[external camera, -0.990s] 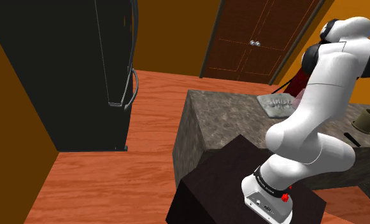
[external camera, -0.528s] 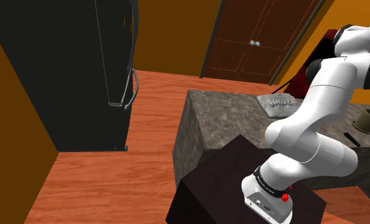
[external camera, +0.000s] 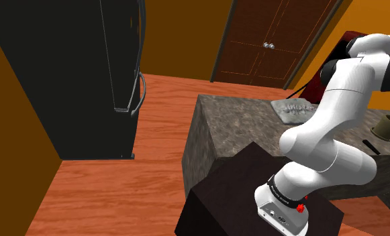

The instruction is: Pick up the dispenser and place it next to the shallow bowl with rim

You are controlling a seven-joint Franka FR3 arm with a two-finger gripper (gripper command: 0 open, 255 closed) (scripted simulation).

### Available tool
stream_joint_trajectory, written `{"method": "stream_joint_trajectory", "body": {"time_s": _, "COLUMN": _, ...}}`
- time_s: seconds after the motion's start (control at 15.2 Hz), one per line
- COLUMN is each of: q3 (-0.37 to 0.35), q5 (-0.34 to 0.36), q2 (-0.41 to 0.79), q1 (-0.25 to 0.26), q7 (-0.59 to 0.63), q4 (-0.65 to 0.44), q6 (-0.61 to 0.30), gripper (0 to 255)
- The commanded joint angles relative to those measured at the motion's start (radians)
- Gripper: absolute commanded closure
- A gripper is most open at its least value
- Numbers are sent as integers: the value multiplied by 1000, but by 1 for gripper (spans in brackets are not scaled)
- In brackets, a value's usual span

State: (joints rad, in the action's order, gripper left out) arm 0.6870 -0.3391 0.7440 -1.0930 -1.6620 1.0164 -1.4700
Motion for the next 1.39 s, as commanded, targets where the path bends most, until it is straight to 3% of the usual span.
{"method": "stream_joint_trajectory", "body": {"time_s": 0.0, "q3": 1, "q5": 1, "q2": -4, "q1": 10, "q7": -3, "q4": 37, "q6": -30, "gripper": 255}}
{"method": "stream_joint_trajectory", "body": {"time_s": 1.32, "q3": -16, "q5": -25, "q2": 34, "q1": 57, "q7": -22, "q4": 263, "q6": -275, "gripper": 255}}
